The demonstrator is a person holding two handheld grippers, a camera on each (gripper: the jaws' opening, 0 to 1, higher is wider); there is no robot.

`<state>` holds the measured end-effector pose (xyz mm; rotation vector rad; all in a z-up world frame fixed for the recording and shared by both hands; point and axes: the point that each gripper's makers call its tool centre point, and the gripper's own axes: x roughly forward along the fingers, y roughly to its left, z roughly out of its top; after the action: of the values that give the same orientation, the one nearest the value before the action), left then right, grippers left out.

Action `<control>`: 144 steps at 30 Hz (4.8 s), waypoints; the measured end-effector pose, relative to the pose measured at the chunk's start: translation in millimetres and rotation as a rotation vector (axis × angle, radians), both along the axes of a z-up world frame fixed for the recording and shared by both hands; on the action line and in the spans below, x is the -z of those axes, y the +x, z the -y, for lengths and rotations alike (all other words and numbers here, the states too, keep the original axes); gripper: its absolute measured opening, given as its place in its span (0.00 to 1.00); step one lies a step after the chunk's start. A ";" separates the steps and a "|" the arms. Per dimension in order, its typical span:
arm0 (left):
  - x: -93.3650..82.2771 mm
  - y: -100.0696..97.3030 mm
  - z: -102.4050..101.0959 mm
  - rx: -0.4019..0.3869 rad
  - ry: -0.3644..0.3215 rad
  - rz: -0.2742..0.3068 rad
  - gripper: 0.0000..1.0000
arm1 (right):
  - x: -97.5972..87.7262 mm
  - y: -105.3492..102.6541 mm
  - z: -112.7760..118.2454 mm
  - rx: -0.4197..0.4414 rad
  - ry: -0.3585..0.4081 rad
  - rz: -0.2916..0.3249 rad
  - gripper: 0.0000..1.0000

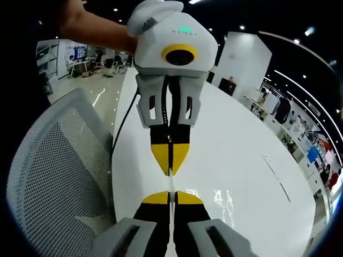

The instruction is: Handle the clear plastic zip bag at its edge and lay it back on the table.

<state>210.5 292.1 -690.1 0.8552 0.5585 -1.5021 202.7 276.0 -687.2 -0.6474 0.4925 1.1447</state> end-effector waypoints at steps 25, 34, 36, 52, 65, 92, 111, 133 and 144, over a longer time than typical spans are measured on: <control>0.0 4.0 -6.6 -0.011 -0.004 0.002 0.00 | -2.2 -1.9 9.2 0.014 0.004 0.002 0.00; -1.4 5.5 -10.0 -0.013 -0.001 0.003 0.00 | -4.6 -3.2 16.7 0.024 0.004 0.005 0.00; -2.0 6.9 -9.0 -0.014 -0.004 0.004 0.00 | -5.1 -3.4 17.4 0.026 0.007 0.005 0.00; -3.1 9.6 -9.5 -0.024 -0.012 -0.003 0.00 | -8.4 -3.1 23.8 0.039 0.009 0.012 0.00; -5.5 9.5 -8.2 -0.033 -0.022 -0.005 0.00 | -10.3 -4.1 26.2 0.045 0.020 0.015 0.00; -11.2 7.5 5.7 0.048 -0.015 0.062 0.00 | -8.8 -1.7 20.1 0.024 -0.007 0.016 0.00; -6.2 0.9 22.6 0.080 -0.008 0.066 0.00 | -4.1 -0.9 16.6 0.028 -0.009 -0.001 0.00; -5.4 -1.4 20.2 0.031 -0.029 0.013 0.00 | -5.5 -2.0 15.3 0.026 0.028 0.002 0.00; -5.3 1.9 14.4 0.016 -0.029 0.005 0.00 | -7.9 -2.6 20.1 0.034 0.032 -0.002 0.00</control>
<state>212.4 277.7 -684.7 0.8425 0.5254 -1.5186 200.0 255.9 -679.4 -0.6077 0.4842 1.1191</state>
